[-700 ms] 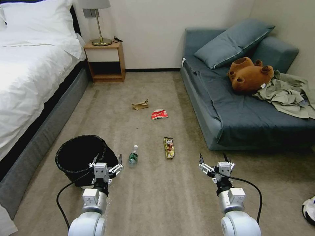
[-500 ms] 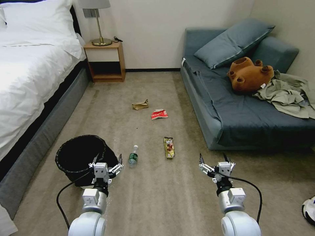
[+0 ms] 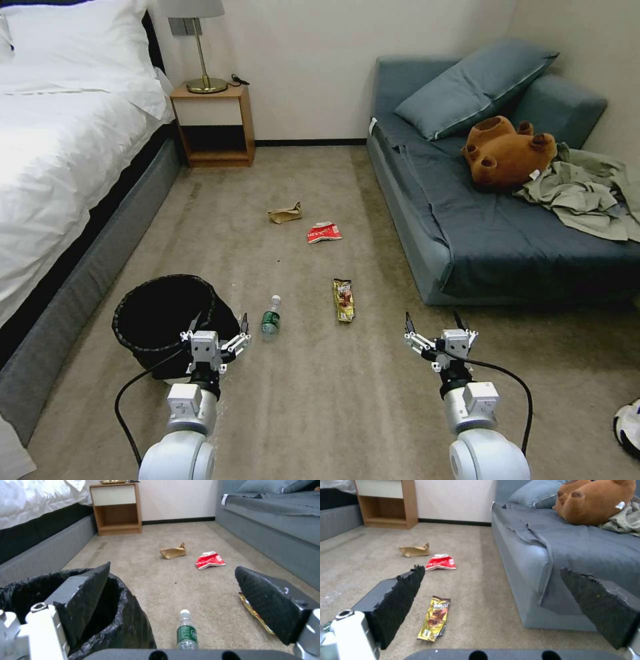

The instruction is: Pick up the trash bin, then pick up the garbage on the floor and place it into the trash bin.

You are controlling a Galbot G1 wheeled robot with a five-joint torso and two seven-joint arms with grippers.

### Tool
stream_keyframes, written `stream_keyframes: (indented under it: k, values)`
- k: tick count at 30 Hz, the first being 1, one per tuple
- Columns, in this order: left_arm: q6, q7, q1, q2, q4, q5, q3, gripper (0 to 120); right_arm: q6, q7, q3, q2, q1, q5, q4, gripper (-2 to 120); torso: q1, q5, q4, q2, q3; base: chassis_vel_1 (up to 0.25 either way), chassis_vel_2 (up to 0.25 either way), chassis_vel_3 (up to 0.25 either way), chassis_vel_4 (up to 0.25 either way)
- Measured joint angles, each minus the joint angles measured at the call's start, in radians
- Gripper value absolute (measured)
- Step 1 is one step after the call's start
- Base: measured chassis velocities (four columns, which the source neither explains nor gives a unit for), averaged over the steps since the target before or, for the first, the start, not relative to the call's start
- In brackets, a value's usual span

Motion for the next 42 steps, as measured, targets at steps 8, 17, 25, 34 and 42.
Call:
stream_keyframes:
  k: [8, 17, 25, 34, 42]
  values:
    - [0.003, -0.001, 0.002, 0.0, -0.005, -0.003, -0.002, 100, -0.002, 0.0, -0.002, -0.003, -0.002, 0.005, 0.003, 100, 0.0, -0.0001, 0.0, 0.0, 0.0, 0.0, 0.0, 0.0, 0.0]
    - [0.122, -0.039, 0.064, -0.008, -0.182, -0.111, -0.069, 100, -0.132, 0.031, -0.08, -0.116, -0.081, 0.181, 0.124, 100, 0.0, 0.0006, 0.0, 0.0, 0.0, 0.0, 0.0, 0.0, 0.0]
    - [0.273, -0.088, 0.142, -0.017, -0.395, -0.249, -0.151, 100, -0.298, 0.074, -0.158, -0.25, -0.163, 0.374, 0.272, 100, 0.0, -0.0001, -0.0002, 0.0, 0.0, 0.0, 0.0, 0.0, 0.0]
    - [0.332, -0.091, 0.19, 0.027, -0.472, -0.319, -0.244, 100, -0.299, 0.081, -0.15, -0.268, -0.136, 0.366, 0.281, 100, 0.0, 0.0001, 0.0, 0.0, 0.0, 0.0, 0.0, 0.0, 0.0]
    - [0.327, -0.082, 0.173, 0.059, -0.422, -0.32, -0.269, 100, -0.286, 0.08, -0.145, -0.273, -0.12, 0.37, 0.263, 100, 0.0, -0.0001, 0.0, 0.0, 0.0, 0.0, 0.0, 0.0, 0.0]
